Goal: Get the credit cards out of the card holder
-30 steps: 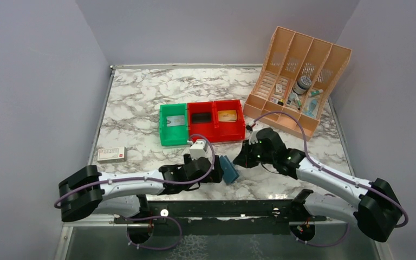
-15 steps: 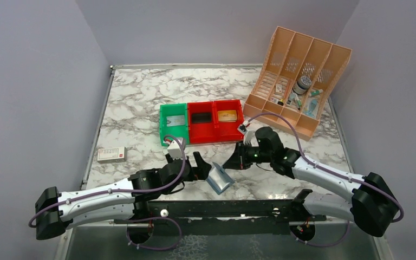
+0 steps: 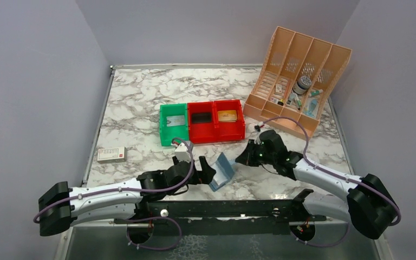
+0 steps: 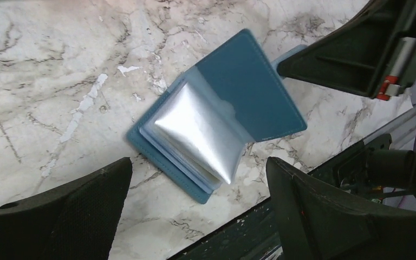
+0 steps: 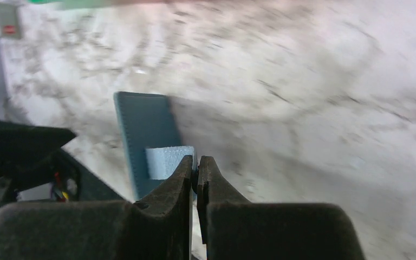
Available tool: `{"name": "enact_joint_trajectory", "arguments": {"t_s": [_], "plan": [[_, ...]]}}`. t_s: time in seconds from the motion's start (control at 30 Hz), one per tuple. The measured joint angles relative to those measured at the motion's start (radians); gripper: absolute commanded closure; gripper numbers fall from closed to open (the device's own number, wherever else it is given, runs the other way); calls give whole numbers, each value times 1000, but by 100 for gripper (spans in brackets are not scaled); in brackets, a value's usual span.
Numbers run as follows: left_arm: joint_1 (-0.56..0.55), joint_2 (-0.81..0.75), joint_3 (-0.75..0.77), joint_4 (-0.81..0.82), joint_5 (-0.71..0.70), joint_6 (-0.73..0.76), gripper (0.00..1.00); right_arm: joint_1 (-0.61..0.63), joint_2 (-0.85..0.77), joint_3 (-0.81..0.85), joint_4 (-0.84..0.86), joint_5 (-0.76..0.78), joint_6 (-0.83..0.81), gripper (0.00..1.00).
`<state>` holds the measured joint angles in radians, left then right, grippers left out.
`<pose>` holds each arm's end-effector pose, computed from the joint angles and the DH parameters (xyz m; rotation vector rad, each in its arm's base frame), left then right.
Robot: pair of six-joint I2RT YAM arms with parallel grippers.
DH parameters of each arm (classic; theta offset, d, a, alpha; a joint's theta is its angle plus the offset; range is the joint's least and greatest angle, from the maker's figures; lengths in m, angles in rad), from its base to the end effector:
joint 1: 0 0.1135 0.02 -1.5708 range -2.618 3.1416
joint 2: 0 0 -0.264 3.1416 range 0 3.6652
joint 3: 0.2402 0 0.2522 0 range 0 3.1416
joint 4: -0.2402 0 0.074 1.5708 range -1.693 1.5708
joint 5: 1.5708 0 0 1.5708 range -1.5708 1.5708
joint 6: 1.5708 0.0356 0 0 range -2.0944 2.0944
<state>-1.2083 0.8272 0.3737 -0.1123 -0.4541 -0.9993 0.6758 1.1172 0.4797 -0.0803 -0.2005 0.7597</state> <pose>0.0775 -0.1602 0.1976 -0.0477 2.1898 -0.8402 0.1663 0.1425 0.1816 -0.0092 2.4687 0.9239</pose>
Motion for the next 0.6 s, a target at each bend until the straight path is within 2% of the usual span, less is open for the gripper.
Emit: {"name": "enact_joint_trajectory", "arguments": {"t_s": [0.2,0.4,0.6], "plan": [[0,105,-13,126,67,26,9,-65,-6,-190,35,16,71,96],[0,195,-2,187,104,44,12,-64,4,-203,83,13,85,96],[0,212,-2,220,117,45,14,-64,13,-211,115,-6,81,96]]}}
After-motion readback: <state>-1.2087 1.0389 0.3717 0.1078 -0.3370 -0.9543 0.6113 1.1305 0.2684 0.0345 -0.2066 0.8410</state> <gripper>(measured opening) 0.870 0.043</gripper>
